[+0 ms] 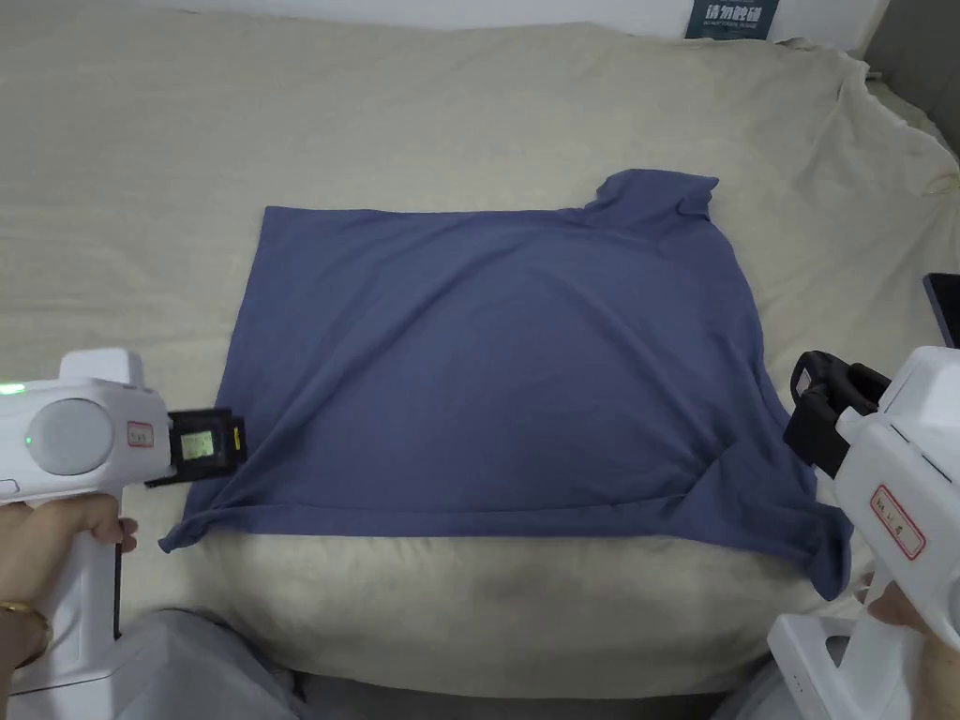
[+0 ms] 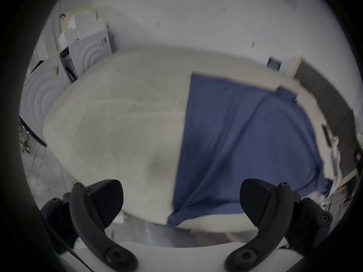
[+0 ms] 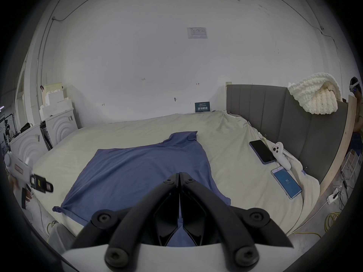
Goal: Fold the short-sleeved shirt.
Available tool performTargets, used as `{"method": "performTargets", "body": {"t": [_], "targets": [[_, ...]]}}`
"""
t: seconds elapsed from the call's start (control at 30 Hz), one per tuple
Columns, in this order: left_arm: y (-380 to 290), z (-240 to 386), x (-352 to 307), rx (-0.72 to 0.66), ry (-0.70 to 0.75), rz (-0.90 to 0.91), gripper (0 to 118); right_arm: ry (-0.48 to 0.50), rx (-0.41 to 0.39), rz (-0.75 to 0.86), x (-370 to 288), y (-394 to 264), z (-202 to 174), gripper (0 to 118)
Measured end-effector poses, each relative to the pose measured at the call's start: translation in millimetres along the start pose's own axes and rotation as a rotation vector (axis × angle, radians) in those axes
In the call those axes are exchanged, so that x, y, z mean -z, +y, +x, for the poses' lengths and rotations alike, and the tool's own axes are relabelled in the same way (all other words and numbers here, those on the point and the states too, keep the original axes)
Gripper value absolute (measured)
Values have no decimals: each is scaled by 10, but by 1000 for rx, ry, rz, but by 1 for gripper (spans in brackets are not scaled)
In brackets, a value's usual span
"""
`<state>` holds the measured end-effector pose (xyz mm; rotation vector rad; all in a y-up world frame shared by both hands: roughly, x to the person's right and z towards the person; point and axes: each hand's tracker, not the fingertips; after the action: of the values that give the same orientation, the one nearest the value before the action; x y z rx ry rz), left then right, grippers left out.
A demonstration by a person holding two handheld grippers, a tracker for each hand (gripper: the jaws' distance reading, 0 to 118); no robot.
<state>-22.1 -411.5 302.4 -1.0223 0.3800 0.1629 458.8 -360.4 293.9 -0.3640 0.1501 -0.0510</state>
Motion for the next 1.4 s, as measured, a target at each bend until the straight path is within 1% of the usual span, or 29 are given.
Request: {"method": "performTargets", "body": {"t": [0.13,0.17,0.2,0.3,0.33,0.37,0.4,0.43,0.47,0.5,0.53,0.57,0.6,0.77,0.83,0.9,0.93,0.97,1.0,1.03,1.07,1.1,1.13,1.17,1.2,1.27,1.37,1.4], "targets": [[-175,-29,312,-6,53,-81,118,-6,0,-4,10,-9,14,0],[-208,-24,358,-14,50,-87,116,-7,3,-5,10,-9,14,0],[-241,-16,404,-20,48,-94,113,-11,1,-7,12,-11,13,0],[-316,44,499,-21,47,-111,95,-10,2,-13,24,-23,17,0],[-329,70,512,-15,42,-124,80,-11,3,-15,25,-28,16,0],[-349,94,518,-18,-7,-131,69,-12,3,-18,27,-33,13,0],[-350,92,488,-35,-61,-114,51,-11,2,-20,29,-41,12,0],[-324,117,467,-42,-89,-121,38,-11,2,-22,28,-49,13,0],[-297,143,450,-21,-50,-124,27,-11,3,-23,28,-58,15,0],[-278,151,427,-2,-97,-125,8,-10,6,-26,27,-63,18,0],[-261,137,401,-20,-130,-121,4,-10,9,-28,25,-67,21,0],[-250,141,372,-39,-77,-117,3,-9,10,-30,20,-70,26,0],[-249,135,313,-42,-95,-94,3,-10,10,-32,9,-68,36,0],[-186,39,-148,-164,-158,122,3,-17,14,-59,-52,49,196,0],[-170,29,-308,-173,-172,185,3,-22,28,-102,-53,133,311,0],[-158,65,-423,-179,-173,231,3,-42,29,-201,1,206,443,0],[-154,67,-445,-180,-175,237,3,-45,32,-245,40,214,505,2],[-147,72,-470,-185,-182,247,3,-37,24,-309,87,208,576,16],[-142,77,-489,-191,-190,254,3,-47,32,-348,128,173,641,47],[-138,80,-497,-194,-193,254,3,-63,29,-391,168,125,686,73],[-135,79,-483,-196,-195,254,3,-58,9,-467,239,46,746,86],[-137,83,-476,-195,-194,253,3,-80,-7,-538,295,-52,783,86],[-142,91,-473,-193,-191,252,3,-93,-8,-573,326,-152,801,116],[-152,98,-468,-190,-184,249,3,-90,-22,-579,329,-249,823,117],[-157,92,-442,-189,-182,245,3,-87,-36,-608,357,-336,837,116],[-171,85,-417,-193,-183,236,3,-73,-34,-681,436,-535,836,116],[-188,85,-374,-194,-176,224,3,-88,-5,-726,585,-796,874,116],[-193,86,-371,-192,-172,221,3,-90,1,-733,629,-864,885,114]]}}
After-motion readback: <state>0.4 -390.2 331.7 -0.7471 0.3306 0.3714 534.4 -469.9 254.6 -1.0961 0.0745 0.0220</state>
